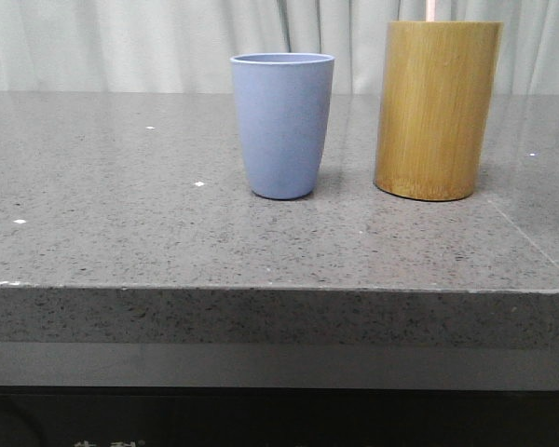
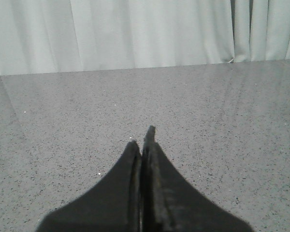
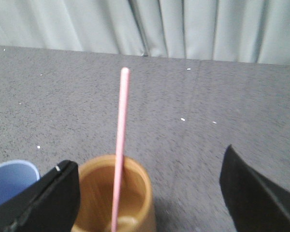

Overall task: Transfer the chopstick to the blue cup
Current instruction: 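Grasp the pink chopstick in the bamboo holder with the right gripper and lift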

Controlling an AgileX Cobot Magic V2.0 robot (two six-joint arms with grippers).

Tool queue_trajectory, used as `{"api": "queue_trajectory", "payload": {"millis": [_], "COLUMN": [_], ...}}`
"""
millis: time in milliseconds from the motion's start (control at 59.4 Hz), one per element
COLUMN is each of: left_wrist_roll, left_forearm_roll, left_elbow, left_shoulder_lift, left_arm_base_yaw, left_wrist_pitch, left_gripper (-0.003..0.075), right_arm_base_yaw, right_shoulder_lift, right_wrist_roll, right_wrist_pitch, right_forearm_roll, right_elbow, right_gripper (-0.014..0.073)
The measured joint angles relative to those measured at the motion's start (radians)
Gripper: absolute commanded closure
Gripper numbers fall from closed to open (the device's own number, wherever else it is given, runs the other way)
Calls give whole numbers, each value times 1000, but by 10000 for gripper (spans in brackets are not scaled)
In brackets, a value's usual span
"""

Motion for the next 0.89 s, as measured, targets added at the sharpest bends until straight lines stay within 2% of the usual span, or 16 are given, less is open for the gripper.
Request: {"api": "queue_trajectory", "payload": {"millis": [236,472,573,674,758,842,893], "left_wrist_roll": [0,0,0,0,0,0,0], "left_forearm_roll": [-1,-1,-1,-1,-1,-1,-2], "left_elbow": [0,0,0,0,0,0,0], "left_shoulder_lift": [0,0,0,0,0,0,0], "left_arm_base_yaw": [0,0,0,0,0,0,0], "left_wrist_pitch": [0,0,0,0,0,0,0], "left_gripper": [739,739,739,739,739,739,739], "right_arm_base_yaw": [58,58,58,58,58,58,58], "right_shoulder_lift": [265,429,455,464,464,464,464], "right_wrist_roll": [0,0,0,0,0,0,0], "right_wrist_pitch": [-13,-15,-15,-15,-15,-15,-15], "right_forearm_roll": [6,18,19,19,19,19,21], "right_elbow": [-233,-345,-354,-354,-354,-354,-354], "right_gripper": [-6,12,137,346,480,573,601]}}
